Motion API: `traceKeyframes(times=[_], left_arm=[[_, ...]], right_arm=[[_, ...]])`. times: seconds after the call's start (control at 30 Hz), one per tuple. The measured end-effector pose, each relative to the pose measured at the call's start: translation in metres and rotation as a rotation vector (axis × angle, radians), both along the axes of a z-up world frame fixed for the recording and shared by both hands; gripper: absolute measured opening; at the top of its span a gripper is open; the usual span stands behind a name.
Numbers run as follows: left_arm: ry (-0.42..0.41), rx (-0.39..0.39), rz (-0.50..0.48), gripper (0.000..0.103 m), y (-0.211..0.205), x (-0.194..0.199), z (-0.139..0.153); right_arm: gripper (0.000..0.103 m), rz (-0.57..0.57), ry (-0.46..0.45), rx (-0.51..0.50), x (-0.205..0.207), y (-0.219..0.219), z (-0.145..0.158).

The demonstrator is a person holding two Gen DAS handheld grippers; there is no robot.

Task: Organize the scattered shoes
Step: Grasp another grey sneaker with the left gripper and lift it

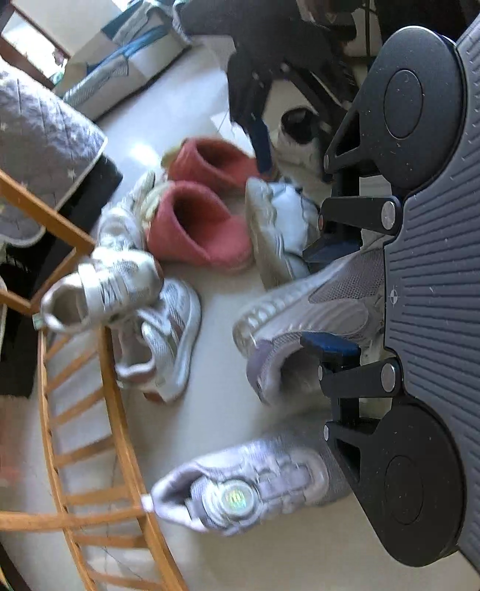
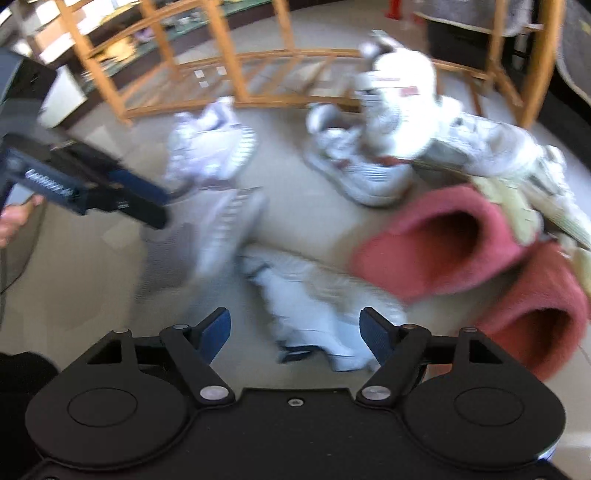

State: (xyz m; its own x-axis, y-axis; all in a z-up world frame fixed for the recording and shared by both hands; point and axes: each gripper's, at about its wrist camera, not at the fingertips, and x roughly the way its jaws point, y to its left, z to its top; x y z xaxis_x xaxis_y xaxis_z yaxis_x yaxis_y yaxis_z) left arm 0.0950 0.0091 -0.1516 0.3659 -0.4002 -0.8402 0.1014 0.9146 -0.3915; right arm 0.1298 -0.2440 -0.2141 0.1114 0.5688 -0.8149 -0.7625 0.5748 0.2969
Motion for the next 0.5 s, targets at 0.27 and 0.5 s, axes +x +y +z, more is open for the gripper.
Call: traceKeyframes(times=[0.27,0.5], left_arm=[[0.008,-0.061,0.051,0.042,0.005,-0.004,0.0],[-0.016,-0.03,0.046,0.046,0.001,-0.004,-0.001]], right_arm=[[0.082,0.138,0.08,0.008,-0.023,0.044,-0.005],[0.084,0.148,0.143,-0.007,-0.032,0.072,-0.025]])
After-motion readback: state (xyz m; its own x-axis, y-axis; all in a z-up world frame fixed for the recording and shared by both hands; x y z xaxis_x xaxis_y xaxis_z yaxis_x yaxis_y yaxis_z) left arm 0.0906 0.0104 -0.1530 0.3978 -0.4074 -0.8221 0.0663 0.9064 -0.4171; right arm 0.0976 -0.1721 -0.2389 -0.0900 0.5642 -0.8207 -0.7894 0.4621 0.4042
